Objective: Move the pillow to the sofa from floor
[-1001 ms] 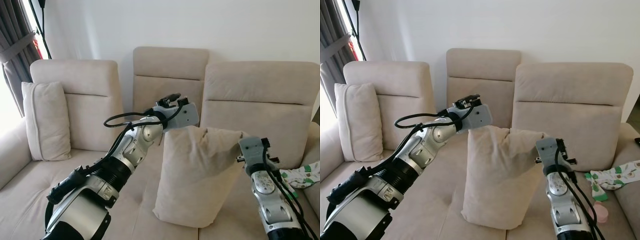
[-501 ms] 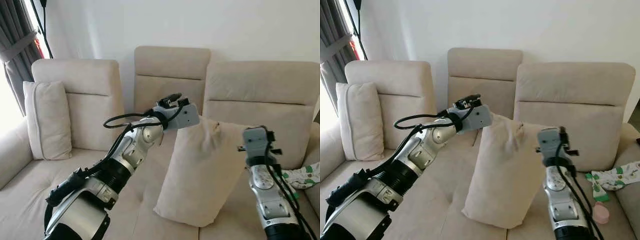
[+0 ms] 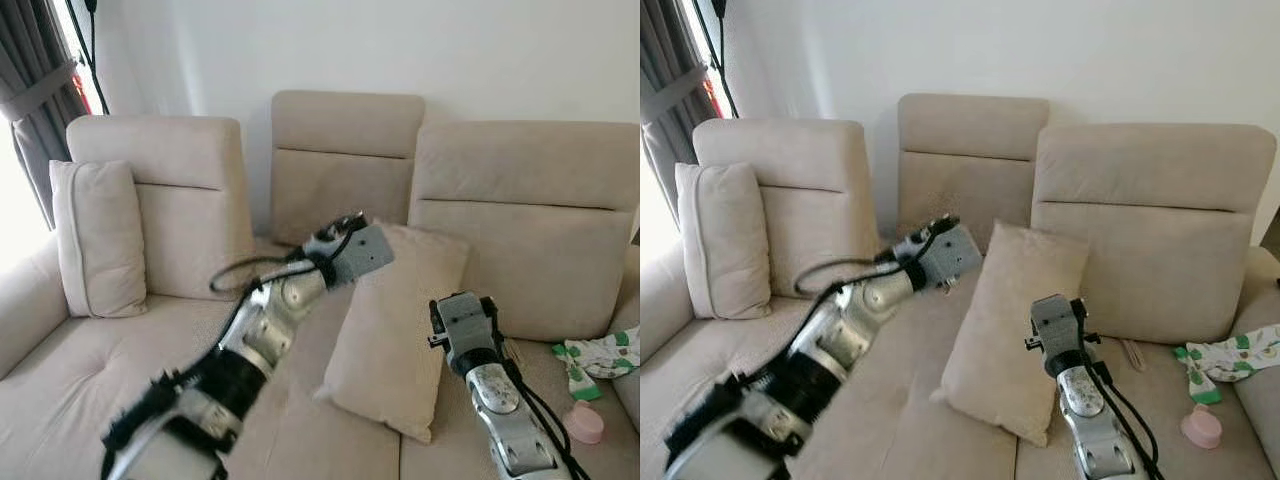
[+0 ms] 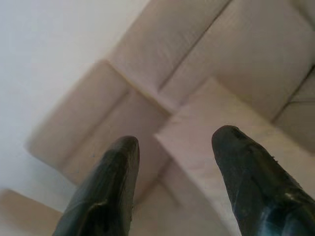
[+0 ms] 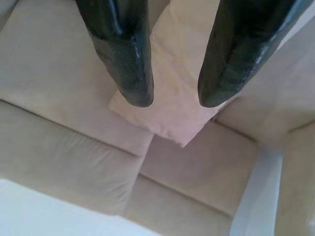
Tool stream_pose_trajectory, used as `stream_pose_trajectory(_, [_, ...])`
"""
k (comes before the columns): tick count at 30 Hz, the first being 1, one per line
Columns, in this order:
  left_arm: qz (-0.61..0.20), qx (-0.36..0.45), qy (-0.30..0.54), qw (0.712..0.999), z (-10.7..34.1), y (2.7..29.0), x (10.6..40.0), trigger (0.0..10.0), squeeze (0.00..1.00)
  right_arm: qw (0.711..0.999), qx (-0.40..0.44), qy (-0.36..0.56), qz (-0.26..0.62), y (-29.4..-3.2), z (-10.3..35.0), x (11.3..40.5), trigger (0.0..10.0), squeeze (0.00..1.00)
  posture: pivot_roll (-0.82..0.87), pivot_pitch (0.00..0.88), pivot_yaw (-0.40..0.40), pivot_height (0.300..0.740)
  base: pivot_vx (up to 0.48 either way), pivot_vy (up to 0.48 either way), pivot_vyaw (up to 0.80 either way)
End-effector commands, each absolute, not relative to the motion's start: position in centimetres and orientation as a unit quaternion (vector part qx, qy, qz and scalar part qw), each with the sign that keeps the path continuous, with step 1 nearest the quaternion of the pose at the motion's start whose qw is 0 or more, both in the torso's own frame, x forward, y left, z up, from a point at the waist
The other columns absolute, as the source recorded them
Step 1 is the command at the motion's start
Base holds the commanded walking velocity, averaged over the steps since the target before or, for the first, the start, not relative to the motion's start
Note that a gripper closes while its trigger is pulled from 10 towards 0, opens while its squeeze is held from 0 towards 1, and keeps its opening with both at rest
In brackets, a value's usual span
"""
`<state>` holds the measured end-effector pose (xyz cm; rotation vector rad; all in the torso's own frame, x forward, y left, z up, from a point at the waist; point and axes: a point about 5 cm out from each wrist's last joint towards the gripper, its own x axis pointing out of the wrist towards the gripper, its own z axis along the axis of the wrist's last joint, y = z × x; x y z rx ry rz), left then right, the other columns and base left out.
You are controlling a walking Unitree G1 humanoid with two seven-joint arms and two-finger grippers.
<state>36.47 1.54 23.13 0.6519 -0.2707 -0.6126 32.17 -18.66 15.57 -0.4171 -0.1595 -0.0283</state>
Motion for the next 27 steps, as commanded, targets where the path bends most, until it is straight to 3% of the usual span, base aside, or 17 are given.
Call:
stream_pose_trajectory(1, [-0.291,0.233,-0.093,0.923,21.8,2.6,36.8,10.0,0.0,0.978,-0.188,-0.093,-0.017,-18.2,15.2,31.5,10.0,0.0,-0.08,0.0,0.043,0.74,0.0,0.0,0.0])
stream_pose_trajectory(5, [-0.289,0.176,-0.072,0.938,20.9,2.9,36.7,10.0,0.0,0.978,-0.181,-0.099,-0.017,-18.0,15.0,31.1,10.0,0.0,-0.08,0.0,0.044,0.74,0.0,0.0,0.0])
stream_pose_trajectory(6, [-0.287,0.115,-0.043,0.95,19.8,3.5,36.5,10.0,0.0,0.979,-0.177,-0.103,-0.015,-17.7,14.7,30.7,10.0,0.0,-0.08,0.0,0.044,0.74,0.0,0.0,0.0])
stream_pose_trajectory(8, [-0.287,0.115,-0.043,0.95,19.8,3.5,36.5,10.0,0.0,0.979,-0.177,-0.103,-0.015,-17.7,14.7,30.7,10.0,0.0,-0.08,0.0,0.044,0.74,0.0,0.0,0.0])
stream_pose_trajectory(13, [-0.275,0.028,0.008,0.961,17.0,4.9,35.8,10.0,0.0,0.979,-0.169,-0.111,0.003,-16.8,14.1,29.6,10.0,0.0,-0.08,0.0,0.044,0.74,0.0,0.0,0.0])
stream_pose_trajectory(19, [-0.27,0.002,0.03,0.962,15.5,5.6,35.2,10.0,0.0,0.98,-0.166,-0.112,0.019,-16.2,13.5,28.8,10.0,0.0,-0.07,0.0,0.042,0.74,0.0,0.0,0.0])
stream_pose_trajectory(27, [-0.268,-0.045,0.021,0.962,12.5,7.1,32.1,10.0,0.0,0.979,-0.154,-0.117,0.06,-15.3,12.3,26.5,10.0,0.0,-0.07,0.0,0.037,0.74,0.0,0.0,0.0])
